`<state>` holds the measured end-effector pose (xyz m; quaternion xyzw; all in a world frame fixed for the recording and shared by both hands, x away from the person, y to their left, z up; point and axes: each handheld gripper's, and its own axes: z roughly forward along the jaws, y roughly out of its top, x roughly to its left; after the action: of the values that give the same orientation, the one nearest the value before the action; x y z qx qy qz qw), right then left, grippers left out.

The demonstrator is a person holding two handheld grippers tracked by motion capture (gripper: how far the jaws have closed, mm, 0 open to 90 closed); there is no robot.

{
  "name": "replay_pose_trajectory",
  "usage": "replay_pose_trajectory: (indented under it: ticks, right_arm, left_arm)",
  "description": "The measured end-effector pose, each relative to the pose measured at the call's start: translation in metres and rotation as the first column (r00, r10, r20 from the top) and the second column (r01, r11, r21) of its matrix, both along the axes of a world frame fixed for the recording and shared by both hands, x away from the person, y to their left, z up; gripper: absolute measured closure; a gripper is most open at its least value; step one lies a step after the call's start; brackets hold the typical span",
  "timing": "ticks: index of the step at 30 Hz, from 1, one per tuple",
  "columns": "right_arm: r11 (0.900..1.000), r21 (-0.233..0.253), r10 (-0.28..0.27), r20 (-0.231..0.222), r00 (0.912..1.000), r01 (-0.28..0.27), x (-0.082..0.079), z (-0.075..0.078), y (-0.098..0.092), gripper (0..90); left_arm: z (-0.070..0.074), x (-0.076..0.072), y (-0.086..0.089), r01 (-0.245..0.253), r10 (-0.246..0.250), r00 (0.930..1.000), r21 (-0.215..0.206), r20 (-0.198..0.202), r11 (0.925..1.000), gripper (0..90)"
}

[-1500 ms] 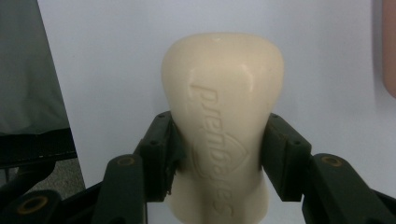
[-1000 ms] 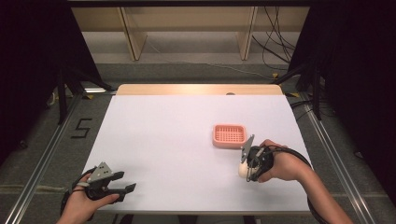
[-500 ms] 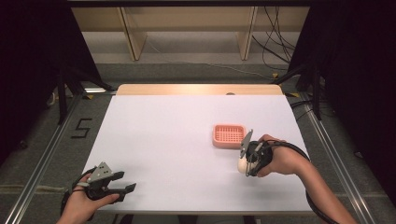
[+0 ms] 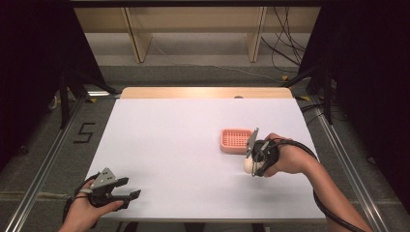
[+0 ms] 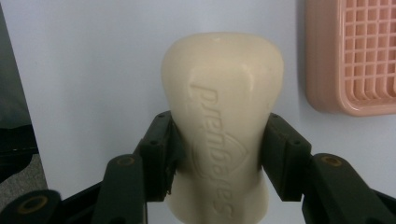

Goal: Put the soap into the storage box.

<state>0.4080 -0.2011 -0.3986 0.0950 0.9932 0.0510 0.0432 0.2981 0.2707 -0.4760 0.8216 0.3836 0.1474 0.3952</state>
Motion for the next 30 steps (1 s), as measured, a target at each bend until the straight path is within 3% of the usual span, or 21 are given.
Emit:
replay_pose_trajectory:
  ticks: [2, 3, 5, 8, 9, 10, 11, 12, 14, 17, 21, 22, 23, 27, 29, 30]
  right_arm:
    - [0.998, 0.015, 0.058, 0.020, 0.9981, -0.059, 0.005, -0.001, -0.001, 50.5]
    - [1.000, -0.001, 0.017, 0.009, 0.9998, -0.017, 0.003, 0.001, 0.001, 50.5]
    - [0.998, 0.001, 0.059, 0.026, 0.9979, -0.059, 0.007, 0.002, 0.001, 50.5]
    - [1.000, -0.004, 0.024, 0.016, 0.9996, -0.024, 0.008, 0.004, 0.002, 50.5]
    - [0.998, 0.009, 0.058, 0.025, 0.9980, -0.058, 0.011, 0.003, 0.001, 50.5]
    - [1.000, -0.003, 0.027, 0.023, 0.9994, -0.027, 0.010, 0.005, 0.002, 50.5]
    - [0.999, 0.002, 0.047, 0.023, 0.9986, -0.047, 0.012, 0.005, 0.002, 50.5]
    - [1.000, 0.000, 0.013, 0.017, 0.9998, -0.013, 0.010, 0.007, 0.003, 50.5]
    - [1.000, -0.003, 0.003, 0.025, 0.9997, -0.003, 0.011, 0.008, 0.003, 50.5]
    - [0.998, 0.009, 0.056, 0.034, 0.9979, -0.056, 0.016, 0.006, 0.003, 50.5]
    - [1.000, -0.001, 0.004, 0.017, 0.9998, -0.004, 0.015, 0.007, 0.005, 50.5]
    - [0.998, 0.014, 0.060, 0.031, 0.9977, -0.060, 0.020, 0.005, 0.004, 50.5]
    - [1.000, -0.001, 0.006, 0.017, 0.9998, -0.006, 0.017, 0.007, 0.005, 50.5]
    - [0.999, 0.010, 0.043, 0.031, 0.9986, -0.043, 0.023, 0.008, 0.006, 50.5]
    - [1.000, 0.002, 0.011, 0.017, 0.9998, -0.011, 0.024, 0.010, 0.007, 50.5]
    - [0.997, 0.020, 0.079, 0.039, 0.9961, -0.080, 0.028, 0.010, 0.007, 50.5]
  left_arm:
    - [-0.001, 0.000, -0.001, -0.007, 0.007, 1.0000, -0.016, 0.000, 0.9998, 31.7]
    - [0.000, 0.001, 0.000, 0.005, -0.005, 0.9999, 0.008, 0.014, 1.0000, 31.7]
    - [0.000, 0.000, 0.000, 0.000, 0.000, 1.0000, -0.004, 0.001, 1.0000, 31.7]
    - [0.000, 0.000, 0.000, 0.000, 0.000, 1.0000, -0.002, 0.001, 1.0000, 31.7]
    - [0.000, 0.001, 0.000, 0.003, -0.003, 0.9999, 0.005, 0.010, 1.0000, 31.7]
    - [0.000, 0.001, 0.001, 0.004, -0.004, 0.9999, 0.007, 0.011, 1.0000, 31.7]
    - [0.000, 0.000, 0.000, -0.003, 0.003, 1.0000, -0.005, 0.004, 1.0000, 31.7]
    - [-0.001, 0.000, -0.001, -0.006, 0.006, 1.0000, -0.016, 0.001, 0.9999, 31.7]
    - [-0.001, 0.000, -0.002, -0.006, 0.006, 1.0000, -0.016, 0.002, 0.9999, 31.7]
    - [-0.001, 0.000, -0.002, -0.006, 0.006, 1.0000, -0.015, 0.001, 0.9999, 31.7]
    - [0.000, 0.000, 0.000, -0.001, 0.001, 1.0000, -0.004, 0.000, 1.0000, 31.7]
    - [0.000, 0.001, 0.000, 0.004, -0.004, 1.0000, 0.006, 0.009, 1.0000, 31.7]
    - [0.000, 0.001, 0.000, 0.004, -0.004, 0.9999, 0.007, 0.012, 1.0000, 31.7]
    - [0.000, 0.001, 0.000, 0.005, -0.005, 0.9999, 0.007, 0.011, 1.0000, 31.7]
    - [0.000, 0.001, 0.000, 0.005, -0.005, 0.9999, 0.007, 0.010, 1.0000, 31.7]
    - [0.000, 0.001, 0.000, 0.005, -0.005, 0.9999, 0.006, 0.010, 1.0000, 31.7]
